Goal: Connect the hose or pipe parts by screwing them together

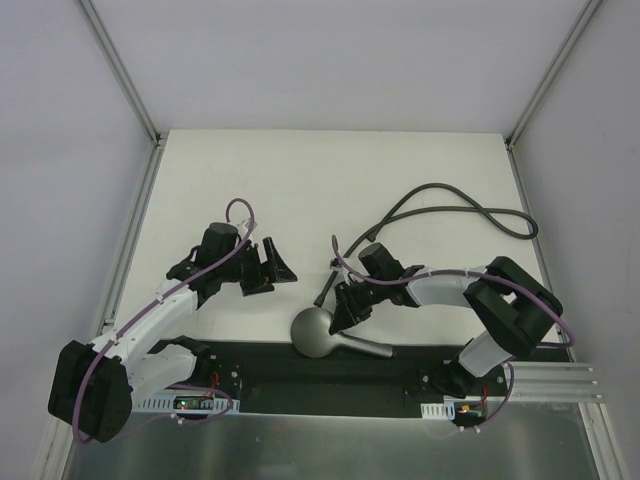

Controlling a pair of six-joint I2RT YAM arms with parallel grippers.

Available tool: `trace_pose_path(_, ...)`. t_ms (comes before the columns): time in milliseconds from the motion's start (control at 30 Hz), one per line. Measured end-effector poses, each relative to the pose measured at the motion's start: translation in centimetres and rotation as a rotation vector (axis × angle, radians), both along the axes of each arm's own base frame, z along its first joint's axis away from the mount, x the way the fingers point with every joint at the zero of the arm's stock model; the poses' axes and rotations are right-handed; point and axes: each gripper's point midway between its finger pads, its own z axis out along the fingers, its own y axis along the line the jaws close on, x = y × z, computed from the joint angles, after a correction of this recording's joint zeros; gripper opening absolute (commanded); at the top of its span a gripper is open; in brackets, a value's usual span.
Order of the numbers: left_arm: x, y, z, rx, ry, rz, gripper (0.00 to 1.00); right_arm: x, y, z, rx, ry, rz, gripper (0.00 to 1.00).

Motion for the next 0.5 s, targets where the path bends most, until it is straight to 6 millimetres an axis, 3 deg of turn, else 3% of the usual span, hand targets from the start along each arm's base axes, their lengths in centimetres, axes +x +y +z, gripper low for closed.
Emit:
trace_pose_path(100,-0.4,0.1,-0.4,0.0,0.012,0.005,0.8,0.1,0.3,0.5,0.053,0.015,-0.012,0.14)
trace_pose_path(233,-0.5,0.2,-0.6,0.0,0.021,0.005,0.8,0.3,0.6,1.0,0.131,0.026,-0.041,0.1)
trace_pose_path(500,-0.6,0.2,-0.6,-0.001,0.022,0.003,0.78,3.3,1.4,2.4,0.206,0.012,-0.159,0.06)
